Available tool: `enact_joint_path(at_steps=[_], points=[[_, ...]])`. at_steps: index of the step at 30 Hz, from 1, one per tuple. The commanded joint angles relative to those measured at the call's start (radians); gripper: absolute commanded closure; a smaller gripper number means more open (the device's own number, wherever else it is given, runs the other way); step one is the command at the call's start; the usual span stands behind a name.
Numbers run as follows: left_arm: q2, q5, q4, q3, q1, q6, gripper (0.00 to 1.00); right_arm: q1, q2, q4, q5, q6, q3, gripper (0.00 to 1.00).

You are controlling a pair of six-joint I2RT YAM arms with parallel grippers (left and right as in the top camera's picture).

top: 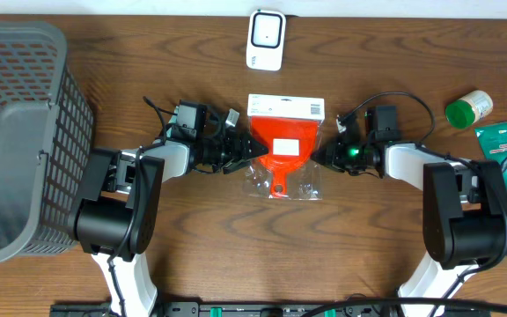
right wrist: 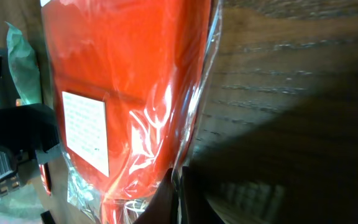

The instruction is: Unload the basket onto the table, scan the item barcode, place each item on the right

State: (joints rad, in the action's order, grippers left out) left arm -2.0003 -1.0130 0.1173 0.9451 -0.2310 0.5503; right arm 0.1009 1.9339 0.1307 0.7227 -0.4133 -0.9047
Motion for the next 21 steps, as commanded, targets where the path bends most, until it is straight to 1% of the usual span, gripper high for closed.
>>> enact_joint_path(at_steps=[1, 6, 13, 14, 15, 21], points=[[-0.059, 0.108, -0.021, -0.027, -0.006, 0.002, 0.31, 0.011, 0.035, 0.008, -0.064, 0.011, 0.022, 0.99], [-0.059, 0.109, 0.0, -0.027, -0.006, 0.002, 0.31, 0.011, 0.035, 0.007, -0.063, 0.019, 0.022, 0.99], [-0.059, 0.109, 0.106, -0.027, -0.003, 0.013, 0.32, 0.009, 0.035, 0.007, -0.063, 0.019, 0.022, 0.99], [-0.059, 0.11, 0.118, -0.027, -0.002, 0.014, 0.28, 0.009, 0.035, 0.007, -0.063, 0.019, 0.022, 0.99], [-0.059, 0.114, 0.126, -0.027, -0.002, 0.013, 0.28, 0.01, 0.035, 0.007, -0.063, 0.019, 0.022, 0.99], [-0.059, 0.136, 0.128, -0.027, -0.001, 0.014, 0.27, 0.009, 0.035, 0.007, -0.059, 0.019, 0.022, 0.99]])
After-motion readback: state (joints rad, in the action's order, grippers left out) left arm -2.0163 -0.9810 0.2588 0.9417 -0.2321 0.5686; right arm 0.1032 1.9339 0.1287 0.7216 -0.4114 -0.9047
